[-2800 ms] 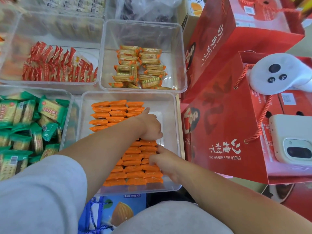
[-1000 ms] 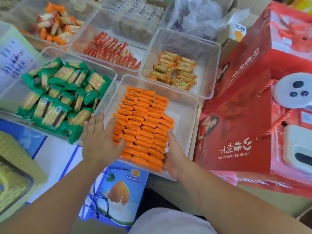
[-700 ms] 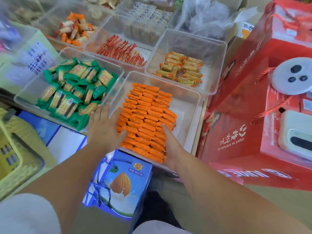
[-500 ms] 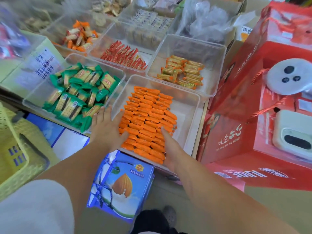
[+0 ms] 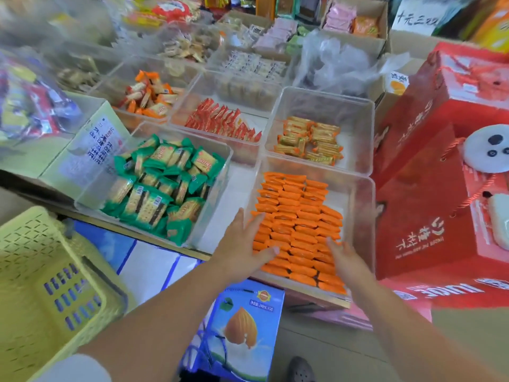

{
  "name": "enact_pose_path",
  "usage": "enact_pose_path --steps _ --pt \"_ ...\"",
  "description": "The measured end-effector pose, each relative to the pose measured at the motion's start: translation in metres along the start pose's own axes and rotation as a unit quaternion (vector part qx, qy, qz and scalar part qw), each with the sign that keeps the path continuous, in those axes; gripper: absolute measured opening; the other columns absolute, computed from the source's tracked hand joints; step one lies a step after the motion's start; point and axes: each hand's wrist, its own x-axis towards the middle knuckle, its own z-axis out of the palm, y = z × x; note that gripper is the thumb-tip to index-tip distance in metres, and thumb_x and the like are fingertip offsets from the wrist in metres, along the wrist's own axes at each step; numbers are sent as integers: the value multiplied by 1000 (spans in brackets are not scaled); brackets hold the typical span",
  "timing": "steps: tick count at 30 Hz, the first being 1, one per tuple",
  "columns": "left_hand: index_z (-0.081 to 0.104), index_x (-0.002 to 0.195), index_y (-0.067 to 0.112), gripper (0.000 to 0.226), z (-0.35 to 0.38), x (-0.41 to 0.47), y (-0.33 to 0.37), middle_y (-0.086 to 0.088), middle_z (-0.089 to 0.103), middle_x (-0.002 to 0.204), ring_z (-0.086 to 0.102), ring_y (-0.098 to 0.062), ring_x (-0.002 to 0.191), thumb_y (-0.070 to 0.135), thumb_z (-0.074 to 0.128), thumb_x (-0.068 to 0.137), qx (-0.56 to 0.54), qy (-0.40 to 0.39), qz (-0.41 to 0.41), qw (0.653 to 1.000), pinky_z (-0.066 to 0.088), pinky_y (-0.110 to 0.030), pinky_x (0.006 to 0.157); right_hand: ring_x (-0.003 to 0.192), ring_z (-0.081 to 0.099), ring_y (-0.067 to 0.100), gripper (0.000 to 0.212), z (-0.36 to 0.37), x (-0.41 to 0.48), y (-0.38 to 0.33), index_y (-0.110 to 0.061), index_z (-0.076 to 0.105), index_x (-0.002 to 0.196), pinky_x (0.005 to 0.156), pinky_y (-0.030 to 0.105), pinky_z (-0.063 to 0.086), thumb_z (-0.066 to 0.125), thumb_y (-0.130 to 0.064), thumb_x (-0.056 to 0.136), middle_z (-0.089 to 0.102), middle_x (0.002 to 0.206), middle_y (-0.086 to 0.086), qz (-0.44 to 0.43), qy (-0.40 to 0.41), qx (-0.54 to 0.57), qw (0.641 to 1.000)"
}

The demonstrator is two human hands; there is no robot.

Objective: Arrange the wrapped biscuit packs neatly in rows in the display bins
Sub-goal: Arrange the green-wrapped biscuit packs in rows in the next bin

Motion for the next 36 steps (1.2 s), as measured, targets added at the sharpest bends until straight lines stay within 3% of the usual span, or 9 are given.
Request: enact_pose_path --steps 4,7,9,12,15,20,25,30,36 --pt "22 156 40 86 -46 -20 -35 -10 18 164 16 -28 149 64 63 84 107 24 99 989 18 -42 118 107 60 29 54 15 -37 -8 -19 51 139 86 38 45 57 -51 96 64 128 11 -91 115 -95 985" --pt "45 143 27 72 -89 -34 -81 -8 48 140 44 -32 126 58 65 81 200 135 99 965 36 -43 103 130 49 37 66 56 -76 -13 -13 47 146 106 47 41 68 -43 91 52 142 19 -146 180 -129 964" --pt "54 131 22 64 -117 -37 -111 -5 57 118 54 -28 108 60 64 81 239 146 41 959 45 -41 90 143 33 38 73 91 -102 -19 -11 44 148 118 50 28 73 -40 88 40 153 22 -163 218 -147 951" --pt "58 122 24 63 -147 -37 -140 -1 57 112 55 -27 107 73 48 84 323 3 -89 942 47 -43 90 153 12 30 70 139 -131 -34 -20 43 150 122 45 13 69 -44 90 28 162 11 -216 197 -193 937" --pt "47 140 30 66 -153 -38 -155 -3 51 138 44 -30 129 72 38 91 373 -110 -82 917 32 -57 107 155 3 21 62 172 -137 -55 -29 38 152 124 41 12 58 -49 96 23 165 -2 -296 77 -237 922" --pt "31 153 34 60 -150 -48 -168 1 38 154 27 -29 144 53 45 97 324 -96 -33 940 6 -67 117 155 -10 16 71 213 -119 -105 -27 20 160 124 36 2 38 -61 101 7 168 -8 -381 -52 -361 850" --pt "27 155 35 62 -138 -53 -162 2 38 154 26 -27 144 44 47 97 311 -85 -24 946 9 -66 118 155 -6 20 76 228 -94 -116 -21 10 161 126 45 -2 35 -60 101 6 169 0 -383 -59 -510 768" --pt "27 155 35 62 -123 -52 -139 0 39 153 26 -28 144 38 48 97 291 -98 -21 951 16 -61 118 155 -1 26 76 212 -85 -97 -22 10 160 123 51 -4 32 -63 99 14 167 5 -389 -13 -549 739" --pt "30 154 30 62 -85 -51 -88 -4 39 153 27 -31 143 38 49 95 301 -127 -11 945 10 -65 118 154 1 31 77 172 -81 -84 -22 18 159 121 55 -7 23 -70 98 21 164 9 -355 8 -588 727"
